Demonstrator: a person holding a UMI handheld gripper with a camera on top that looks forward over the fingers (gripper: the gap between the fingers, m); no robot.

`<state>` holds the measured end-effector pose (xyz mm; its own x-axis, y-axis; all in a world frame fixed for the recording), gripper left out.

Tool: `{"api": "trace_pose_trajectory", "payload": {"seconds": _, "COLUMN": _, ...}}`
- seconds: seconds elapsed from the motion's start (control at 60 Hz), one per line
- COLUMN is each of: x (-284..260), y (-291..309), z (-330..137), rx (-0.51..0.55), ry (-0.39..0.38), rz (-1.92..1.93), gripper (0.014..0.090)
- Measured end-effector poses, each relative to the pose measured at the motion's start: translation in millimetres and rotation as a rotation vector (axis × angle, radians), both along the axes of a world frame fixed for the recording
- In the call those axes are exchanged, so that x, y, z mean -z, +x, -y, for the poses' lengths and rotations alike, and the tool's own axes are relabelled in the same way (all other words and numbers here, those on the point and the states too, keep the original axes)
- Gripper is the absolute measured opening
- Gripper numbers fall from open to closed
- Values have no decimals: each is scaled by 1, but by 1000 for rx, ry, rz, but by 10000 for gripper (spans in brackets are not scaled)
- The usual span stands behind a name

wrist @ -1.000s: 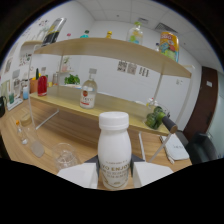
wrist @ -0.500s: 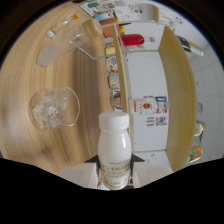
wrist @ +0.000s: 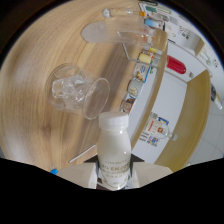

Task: Make me a cup of Mount Fuji.

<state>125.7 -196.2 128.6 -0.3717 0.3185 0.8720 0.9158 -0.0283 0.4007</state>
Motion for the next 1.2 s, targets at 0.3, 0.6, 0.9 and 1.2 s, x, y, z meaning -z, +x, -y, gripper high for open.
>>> {"api": "trace_pose_trajectory", "payload": {"seconds": 0.3, "x": -57, "y": -22, "z": 12, "rx": 70, "ry": 75, "rz": -797, "gripper": 487}}
{"api": "trace_pose_trajectory", "payload": {"seconds": 0.6, "x": -25, "y": -4, "z": 7, "rx": 322, "ry": 37, "rz": -1713, "gripper": 489}}
{"api": "trace_pose_trajectory", "payload": {"seconds": 0.9, "x": 65, "y": 6, "z": 2, "rx": 493, "ry": -97, "rz": -1904, "gripper": 487}}
{"api": "trace_pose_trajectory", "payload": {"seconds": 1.2, "x": 75, "y": 12, "z": 18, "rx": 488, "ry": -103, "rz": -1891, "gripper": 502}}
